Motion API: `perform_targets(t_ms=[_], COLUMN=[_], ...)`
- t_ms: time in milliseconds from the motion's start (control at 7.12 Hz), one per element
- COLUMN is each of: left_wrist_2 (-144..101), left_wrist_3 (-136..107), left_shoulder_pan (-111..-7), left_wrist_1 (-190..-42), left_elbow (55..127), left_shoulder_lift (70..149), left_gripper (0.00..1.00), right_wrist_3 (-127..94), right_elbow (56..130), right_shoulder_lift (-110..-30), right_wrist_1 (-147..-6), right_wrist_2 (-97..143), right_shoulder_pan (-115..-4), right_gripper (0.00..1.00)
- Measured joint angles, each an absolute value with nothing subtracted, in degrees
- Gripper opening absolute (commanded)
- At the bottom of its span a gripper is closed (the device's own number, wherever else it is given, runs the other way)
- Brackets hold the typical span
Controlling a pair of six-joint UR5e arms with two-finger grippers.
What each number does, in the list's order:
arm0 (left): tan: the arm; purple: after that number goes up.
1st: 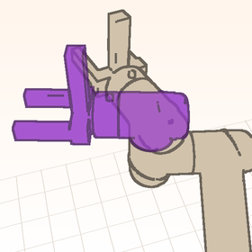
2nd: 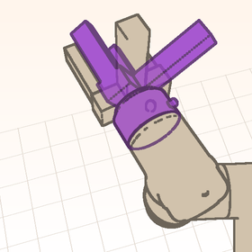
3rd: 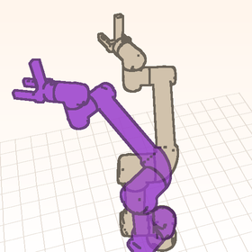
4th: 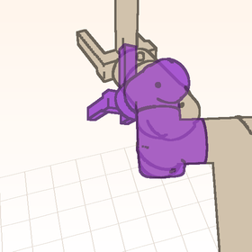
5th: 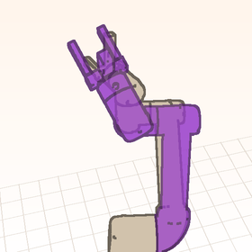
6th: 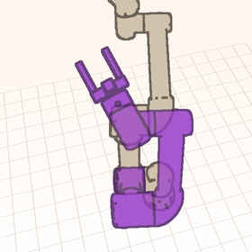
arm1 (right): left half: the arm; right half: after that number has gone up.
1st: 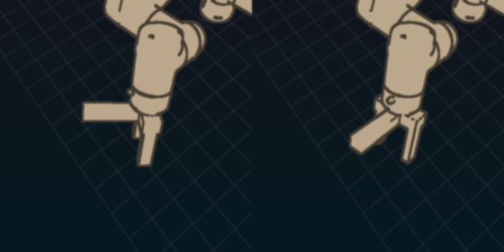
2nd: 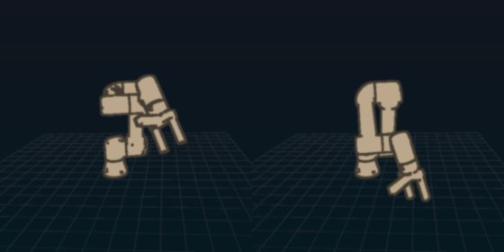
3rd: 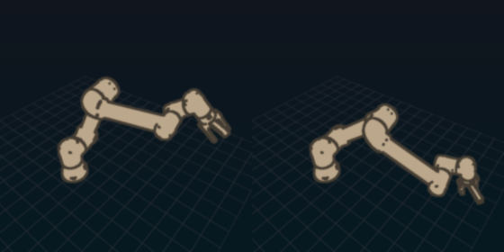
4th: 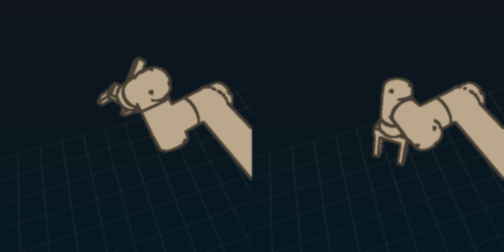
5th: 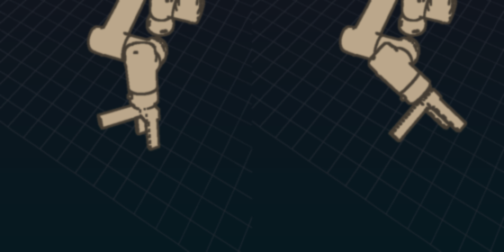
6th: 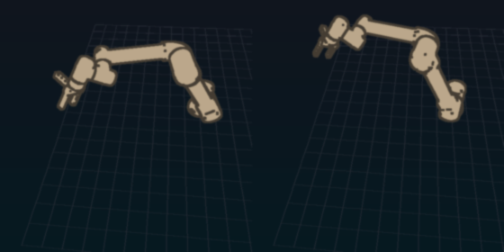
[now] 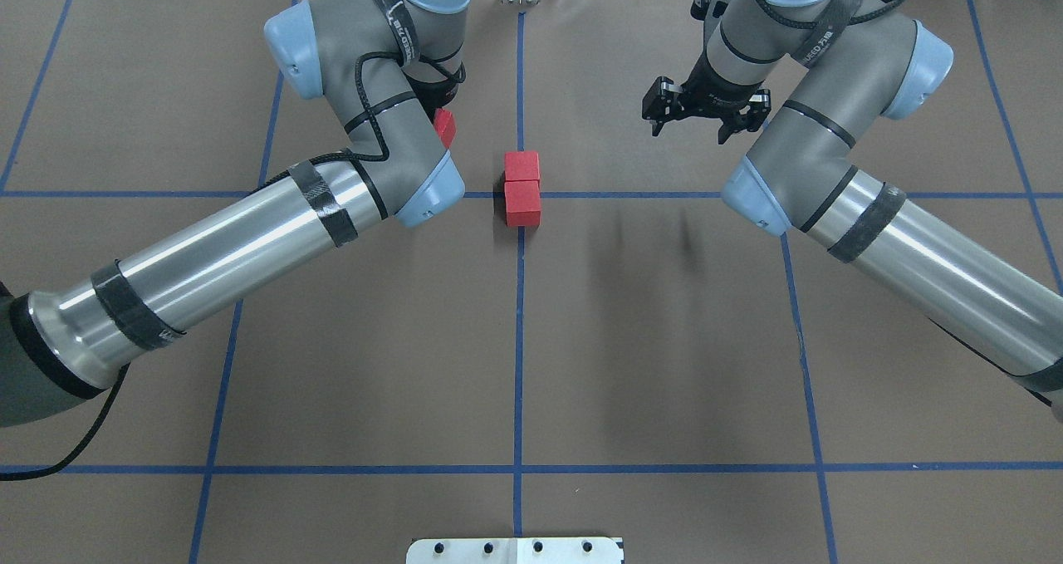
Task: Form red blocks into L shape at center
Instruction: 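Move the held cube beside the center cubes' far-left side while the right arm withdraws, then hold the cube down against the center cubes with the left gripper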
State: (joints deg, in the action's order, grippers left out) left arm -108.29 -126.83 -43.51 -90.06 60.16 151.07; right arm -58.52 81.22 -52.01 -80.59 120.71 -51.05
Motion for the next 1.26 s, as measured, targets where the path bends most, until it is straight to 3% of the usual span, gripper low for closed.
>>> perform_targets(t_ms=[1263], left_wrist_2=[-105.0], left_wrist_3=[-141.5], left_shoulder_pan=[-40.1], left_wrist_1=[-87.6], left_elbow=[50.5], left_shoulder_lift=[158.9], left_gripper=[0.00], right_wrist_3=[-56.9], right_elbow=[83.3], right_shoulder_lift=[-55.8], right_wrist_1=[-80.8], right_wrist_2=[126.3], right_shoulder_pan=[-57.0], right_gripper=[0.99])
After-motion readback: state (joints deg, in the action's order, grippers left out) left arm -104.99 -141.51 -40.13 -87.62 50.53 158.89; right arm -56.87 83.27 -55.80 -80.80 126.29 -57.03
